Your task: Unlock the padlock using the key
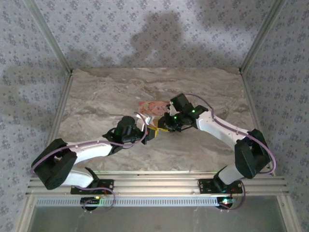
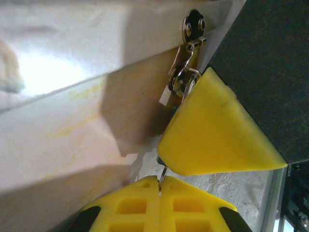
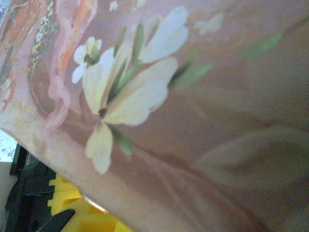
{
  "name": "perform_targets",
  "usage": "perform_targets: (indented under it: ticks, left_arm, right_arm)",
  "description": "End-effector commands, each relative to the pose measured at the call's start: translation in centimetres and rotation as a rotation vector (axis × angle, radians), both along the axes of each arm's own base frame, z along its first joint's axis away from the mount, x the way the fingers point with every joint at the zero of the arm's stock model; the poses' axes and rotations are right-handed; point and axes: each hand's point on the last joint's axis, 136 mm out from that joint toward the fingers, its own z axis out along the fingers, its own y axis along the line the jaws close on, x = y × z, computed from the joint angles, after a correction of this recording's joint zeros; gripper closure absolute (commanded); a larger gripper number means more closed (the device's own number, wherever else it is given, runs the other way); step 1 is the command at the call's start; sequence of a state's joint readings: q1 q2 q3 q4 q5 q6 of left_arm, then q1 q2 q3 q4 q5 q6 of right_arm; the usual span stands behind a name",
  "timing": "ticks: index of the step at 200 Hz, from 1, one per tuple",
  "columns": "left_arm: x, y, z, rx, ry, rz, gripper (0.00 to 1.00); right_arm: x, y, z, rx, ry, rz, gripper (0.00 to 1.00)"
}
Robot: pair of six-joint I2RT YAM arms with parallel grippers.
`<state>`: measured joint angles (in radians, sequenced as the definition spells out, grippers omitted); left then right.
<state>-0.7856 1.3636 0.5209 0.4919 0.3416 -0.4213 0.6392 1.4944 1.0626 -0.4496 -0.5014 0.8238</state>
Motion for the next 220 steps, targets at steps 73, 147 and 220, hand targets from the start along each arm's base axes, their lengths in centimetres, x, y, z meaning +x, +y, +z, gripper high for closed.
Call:
perform_targets:
  ticks: [73,147,220]
  left_arm:
    - [-0.4,1.1,-4.3,-0.002,-0.03,0.086,1.0]
    - [-1.9,1.2,-8.6,0.072,-0.013,0.09,1.0]
    - [-2.6,2.0,-10.5,0.088,0.018,0.103,1.0]
  right_arm:
    - [-1.2,1.2,-3.4,-0.03,-0.074,0.013,0.95]
    - [-2.0,1.3,-7.9,-0.102,-0.064,0.007,0.86]
    - [-1.9,0.5,-8.4,-0.146,-0.092,-0.019,0.47]
